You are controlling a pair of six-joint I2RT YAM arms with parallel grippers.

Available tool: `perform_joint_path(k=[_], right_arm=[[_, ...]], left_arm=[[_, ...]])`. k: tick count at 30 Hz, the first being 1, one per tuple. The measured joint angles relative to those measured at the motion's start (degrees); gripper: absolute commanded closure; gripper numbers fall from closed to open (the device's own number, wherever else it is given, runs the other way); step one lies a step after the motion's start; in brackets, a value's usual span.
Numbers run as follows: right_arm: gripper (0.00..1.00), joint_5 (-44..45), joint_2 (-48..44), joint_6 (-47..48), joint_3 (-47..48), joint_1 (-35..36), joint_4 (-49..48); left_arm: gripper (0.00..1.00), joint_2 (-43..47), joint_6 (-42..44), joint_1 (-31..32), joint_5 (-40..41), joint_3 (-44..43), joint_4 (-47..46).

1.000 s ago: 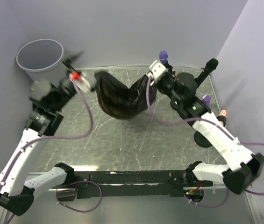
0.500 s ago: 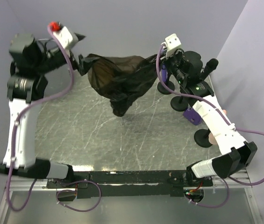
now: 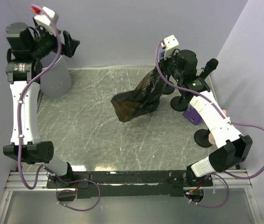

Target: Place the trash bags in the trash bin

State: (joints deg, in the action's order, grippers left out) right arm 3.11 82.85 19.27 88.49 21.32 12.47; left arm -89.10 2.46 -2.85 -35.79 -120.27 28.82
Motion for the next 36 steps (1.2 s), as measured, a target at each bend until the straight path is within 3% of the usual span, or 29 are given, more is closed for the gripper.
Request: perform_joint_path(k=[5,11,14,17,22,24,26,32,36], right_arm=[[1.0,-1.5,0.0,-1.2,0.0,0.0,1.0],[1.0,-2.9,0.0,-2.9,0.0,0.0,2.1],[1.0,-3.8,0.0,-3.5,0.0,0.0,2.8],[1.0,-4.3,0.0,-3.6,0.0,0.0,3.0],[1.0,-4.3,0.0,-3.0,0.0,0.0,3.0],[1.0,-4.5,0.0,-2.6,0.4,0.0,3.1],[1.0,-4.9,0.0,-2.3,1.6,-0.1,3.7],[1.0,-7.8,1.1,-3.6,13.6,-0.1,5.4],[1.0,-10.1,2.7,-6.1,24.2,-0.1,6.2]], left_arm=[[0.11,-5.4,14.3,-2.4,14.8,5.1,4.4],[0.13,-20.5,17.2,-6.9,21.2,2.2,7.0],[0.24,-27.8,18.4,-7.5,23.3,-2.6,10.0],[0.45,-32.9,19.3,-7.5,23.7,-8.0,12.3],[0.86,-32.3,22.3,-7.1,21.6,-7.3,14.6],[0.95,-31.3,23.3,-7.1,20.1,-6.7,15.6],[0.99,-30.2,24.0,-7.2,17.9,-6.2,18.2],[0.99,-23.2,25.6,-6.6,8.7,-0.7,25.9],[0.99,-14.7,27.3,-1.7,5.6,7.3,28.9]])
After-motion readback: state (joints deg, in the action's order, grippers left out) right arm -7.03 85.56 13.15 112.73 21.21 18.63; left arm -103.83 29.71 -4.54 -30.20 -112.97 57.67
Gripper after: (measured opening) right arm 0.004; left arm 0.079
